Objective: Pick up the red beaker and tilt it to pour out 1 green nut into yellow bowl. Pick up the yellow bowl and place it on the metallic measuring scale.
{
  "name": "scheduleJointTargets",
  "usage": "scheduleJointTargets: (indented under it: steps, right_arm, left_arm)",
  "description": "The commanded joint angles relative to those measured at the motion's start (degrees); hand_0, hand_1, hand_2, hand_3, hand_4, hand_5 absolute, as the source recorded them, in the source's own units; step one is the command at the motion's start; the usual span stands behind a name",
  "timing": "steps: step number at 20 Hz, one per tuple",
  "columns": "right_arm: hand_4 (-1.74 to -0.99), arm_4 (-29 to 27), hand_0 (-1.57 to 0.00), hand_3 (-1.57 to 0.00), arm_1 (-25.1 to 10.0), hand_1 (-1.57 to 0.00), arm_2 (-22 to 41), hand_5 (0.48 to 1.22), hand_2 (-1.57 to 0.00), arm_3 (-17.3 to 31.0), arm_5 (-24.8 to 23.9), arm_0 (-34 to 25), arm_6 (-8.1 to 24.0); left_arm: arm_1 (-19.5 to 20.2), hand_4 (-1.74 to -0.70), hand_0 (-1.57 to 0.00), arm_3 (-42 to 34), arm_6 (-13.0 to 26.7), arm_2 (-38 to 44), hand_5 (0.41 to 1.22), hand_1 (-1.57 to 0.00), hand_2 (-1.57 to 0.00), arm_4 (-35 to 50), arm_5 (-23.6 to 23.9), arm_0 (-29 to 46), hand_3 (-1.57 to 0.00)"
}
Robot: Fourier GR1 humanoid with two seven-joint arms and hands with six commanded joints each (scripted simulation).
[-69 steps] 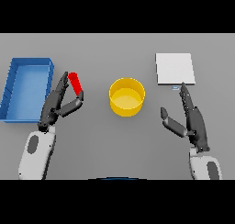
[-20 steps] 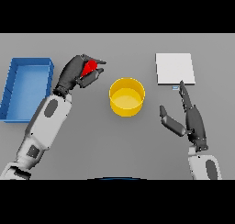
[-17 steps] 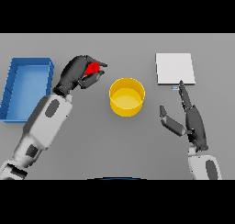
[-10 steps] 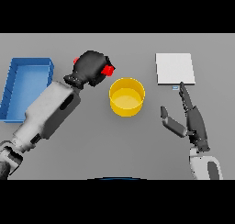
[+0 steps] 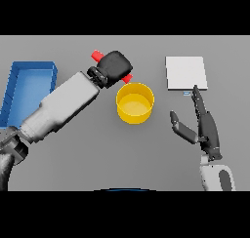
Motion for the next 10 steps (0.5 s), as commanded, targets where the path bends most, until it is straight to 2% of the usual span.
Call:
scheduleJointTargets:
  steps: [1,6,10]
  right_arm:
    - [-1.209,0.2,0.00,0.00,0.0,0.00,0.1,0.654,0.00,0.2,0.0,0.3,-1.0]
    - [-1.191,1.8,0.00,0.00,0.4,0.00,0.6,0.649,0.00,1.8,-1.0,-0.6,-1.6]
    - [-1.180,1.5,0.00,0.00,0.5,0.00,0.3,0.630,0.00,0.8,-1.4,-0.8,-0.8]
  left_arm:
    - [-0.5,-1.70,-1.57,1.2,0.2,-1.2,1.217,-1.57,-1.57,-0.9,-1.2,-1.6,-1.57]
    - [-1.0,-1.73,-1.57,3.3,-0.5,-8.5,1.220,-1.57,-1.57,-5.4,-4.4,-6.0,-1.57]
    - [-2.7,-1.74,-1.57,6.6,-2.5,-13.9,1.220,-1.57,-1.57,-8.6,-3.2,-8.7,-1.57]
